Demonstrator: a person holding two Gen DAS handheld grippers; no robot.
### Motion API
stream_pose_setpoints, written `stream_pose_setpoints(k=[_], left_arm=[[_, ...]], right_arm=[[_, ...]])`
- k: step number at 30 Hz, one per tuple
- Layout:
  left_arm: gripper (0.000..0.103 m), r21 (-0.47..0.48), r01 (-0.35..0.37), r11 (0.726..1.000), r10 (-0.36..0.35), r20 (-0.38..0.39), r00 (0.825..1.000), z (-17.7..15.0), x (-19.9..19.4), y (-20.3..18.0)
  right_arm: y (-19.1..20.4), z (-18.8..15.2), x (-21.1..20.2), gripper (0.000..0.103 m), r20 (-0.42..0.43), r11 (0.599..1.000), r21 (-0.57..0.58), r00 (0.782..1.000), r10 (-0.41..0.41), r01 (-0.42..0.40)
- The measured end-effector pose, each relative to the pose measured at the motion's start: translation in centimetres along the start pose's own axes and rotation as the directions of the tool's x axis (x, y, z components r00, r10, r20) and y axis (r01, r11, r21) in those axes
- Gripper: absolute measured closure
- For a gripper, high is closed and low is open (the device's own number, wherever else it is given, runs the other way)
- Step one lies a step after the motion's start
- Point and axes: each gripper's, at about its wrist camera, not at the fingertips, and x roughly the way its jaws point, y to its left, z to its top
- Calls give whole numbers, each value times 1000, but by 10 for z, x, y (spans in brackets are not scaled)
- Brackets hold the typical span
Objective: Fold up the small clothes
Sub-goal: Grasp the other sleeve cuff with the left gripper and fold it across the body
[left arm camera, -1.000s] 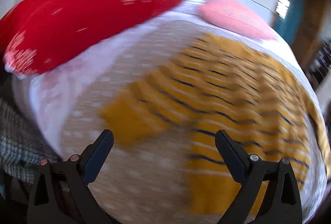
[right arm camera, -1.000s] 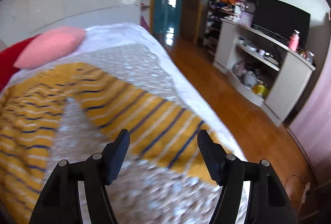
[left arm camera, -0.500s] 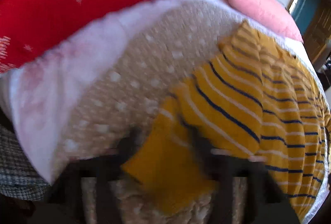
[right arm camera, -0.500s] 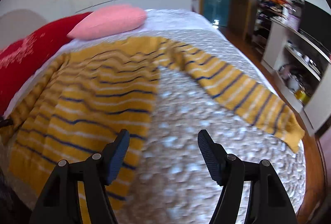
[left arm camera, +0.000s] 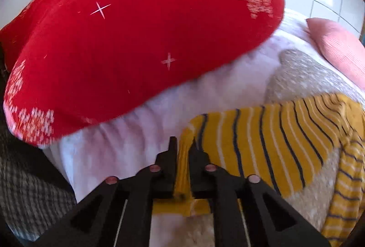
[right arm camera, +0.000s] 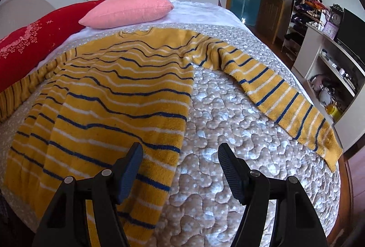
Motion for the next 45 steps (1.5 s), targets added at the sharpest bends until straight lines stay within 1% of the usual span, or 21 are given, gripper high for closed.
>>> stream_pose_setpoints(k=[3, 5, 7, 8, 12, 15, 18, 22, 23, 28, 29, 30, 31, 32, 33, 34, 36, 38, 40, 41, 45], left_arm=[[88, -26, 62, 998, -63, -7, 998, -2, -9, 8], [75, -13, 100, 995, -100, 2, 995, -15, -22, 8], [68, 11, 163, 987, -163, -7, 987, -36, -38, 2], [67, 25, 196, 980, -196, -15, 981, -46, -46, 0], [65, 84, 336, 938, -328, -95, 940, -93, -73, -20], [64, 103, 432, 896, -413, -162, 896, -123, -88, -38], [61, 137, 507, 851, -474, -214, 854, -150, -98, -61], [57, 180, 543, 820, -495, -254, 831, -173, -102, -85], [53, 189, 549, 814, -499, -256, 828, -176, -105, -90], [50, 235, 569, 788, -508, -275, 816, -200, -119, -111], [50, 250, 561, 789, -497, -279, 822, -203, -119, -116], [50, 294, 525, 799, -461, -262, 848, -209, -122, -124], [60, 326, 499, 803, -438, -245, 865, -212, -125, -126], [81, 345, 493, 799, -431, -244, 869, -215, -127, -130], [86, 343, 499, 796, -433, -252, 865, -214, -127, -130], [92, 330, 505, 798, -438, -257, 861, -213, -128, -129], [93, 296, 518, 803, -448, -272, 851, -207, -128, -126], [93, 272, 523, 808, -455, -276, 847, -205, -132, -118], [94, 255, 527, 810, -464, -269, 844, -208, -140, -106], [98, 244, 530, 812, -469, -268, 842, -210, -143, -99], [97, 218, 538, 814, -479, -272, 834, -223, -150, -81]], right_arm=[[-1, 2, 3, 30, -12, 999, 28, 1000, 20, -20], [-4, 2, 2, 30, -12, 998, 48, 999, 34, -33], [-7, 2, 3, 30, -18, 997, 60, 999, 41, -40], [-10, 1, 5, 30, -25, 996, 71, 999, 48, -46], [-23, -7, 7, 30, -49, 984, 146, 993, 106, -98], [-32, -16, 8, 29, -64, 964, 212, 982, 177, -160], [-38, -24, 6, 27, -61, 950, 245, 975, 214, -193], [-37, -34, 1, 25, -60, 944, 242, 968, 243, -223], [-36, -37, -1, 25, -61, 944, 237, 966, 251, -230], [-22, -50, -7, 23, -60, 939, 210, 955, 289, -271], [-19, -52, -8, 23, -60, 940, 208, 955, 290, -272], [-16, -55, -9, 23, -57, 941, 203, 956, 288, -271], [-12, -58, -11, 23, -53, 944, 197, 958, 281, -266], [-9, -59, -11, 24, -50, 944, 194, 959, 280, -265], [-6, -60, -12, 30, -48, 946, 187, 959, 278, -265], [-4, -60, -12, 51, -47, 946, 177, 958, 283, -271], [0, -59, -11, 84, -64, 935, 152, 940, 334, -321], [-3, -58, -13, 89, -71, 919, 160, 925, 374, -360], [-9, -58, -17, 90, -67, 914, 159, 919, 387, -373], [-12, -59, -20, 91, -66, 911, 161, 917, 393, -379], [-23, -71, -29, 95, -84, 905, 168, 909, 408, -391]])
